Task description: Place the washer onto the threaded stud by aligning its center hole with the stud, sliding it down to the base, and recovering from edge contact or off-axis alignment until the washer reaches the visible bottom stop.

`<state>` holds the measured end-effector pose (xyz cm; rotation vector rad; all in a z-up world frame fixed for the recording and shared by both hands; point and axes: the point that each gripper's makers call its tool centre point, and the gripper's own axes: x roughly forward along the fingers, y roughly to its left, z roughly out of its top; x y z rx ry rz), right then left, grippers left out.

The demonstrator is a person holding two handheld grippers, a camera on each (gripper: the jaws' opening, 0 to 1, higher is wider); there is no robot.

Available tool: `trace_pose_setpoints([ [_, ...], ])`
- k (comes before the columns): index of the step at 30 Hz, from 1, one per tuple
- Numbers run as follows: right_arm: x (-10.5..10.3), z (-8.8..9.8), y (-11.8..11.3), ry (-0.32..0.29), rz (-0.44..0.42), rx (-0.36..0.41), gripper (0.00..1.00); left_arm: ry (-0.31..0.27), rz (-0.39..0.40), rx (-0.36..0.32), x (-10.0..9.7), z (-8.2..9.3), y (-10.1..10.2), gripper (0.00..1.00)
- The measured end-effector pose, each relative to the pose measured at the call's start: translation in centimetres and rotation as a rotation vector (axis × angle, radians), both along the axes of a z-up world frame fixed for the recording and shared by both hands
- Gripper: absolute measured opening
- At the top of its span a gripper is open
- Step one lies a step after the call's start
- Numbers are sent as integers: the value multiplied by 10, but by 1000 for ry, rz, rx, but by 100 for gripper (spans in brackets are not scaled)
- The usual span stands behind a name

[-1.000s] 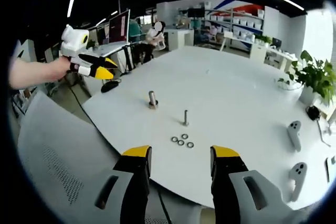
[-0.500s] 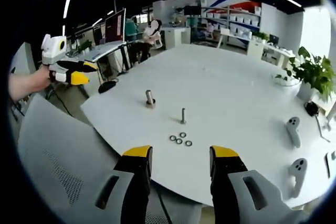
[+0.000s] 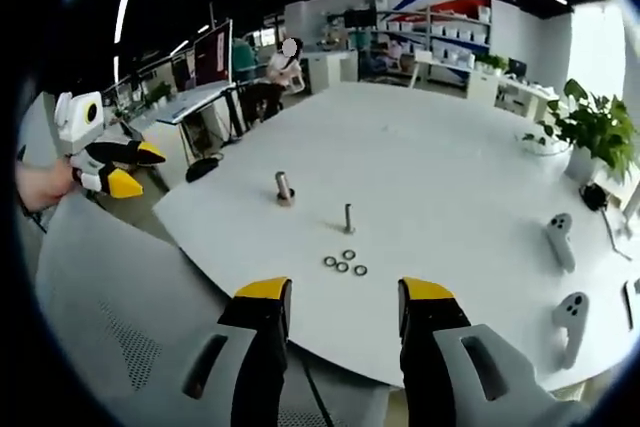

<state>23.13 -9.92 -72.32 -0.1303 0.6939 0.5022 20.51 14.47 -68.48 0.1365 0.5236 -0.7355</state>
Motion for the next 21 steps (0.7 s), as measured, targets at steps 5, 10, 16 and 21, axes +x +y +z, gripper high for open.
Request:
trace_pose_setpoints([
  [5,-1,-4,2,12,17,-24,45,-34,-23,23,-3,-2,2,41],
  [10,-2,-8,0,27,24,-44,45,-13,-58,-17,-5,-1,-8,42],
  [16,-2,-11,-4,40,20,-65,44,11,-18,-59,-1,-1,-2,42],
  [21,-4,-15,-5,54,23,-76,42,-1,-39,-45,-4,-1,-6,41],
])
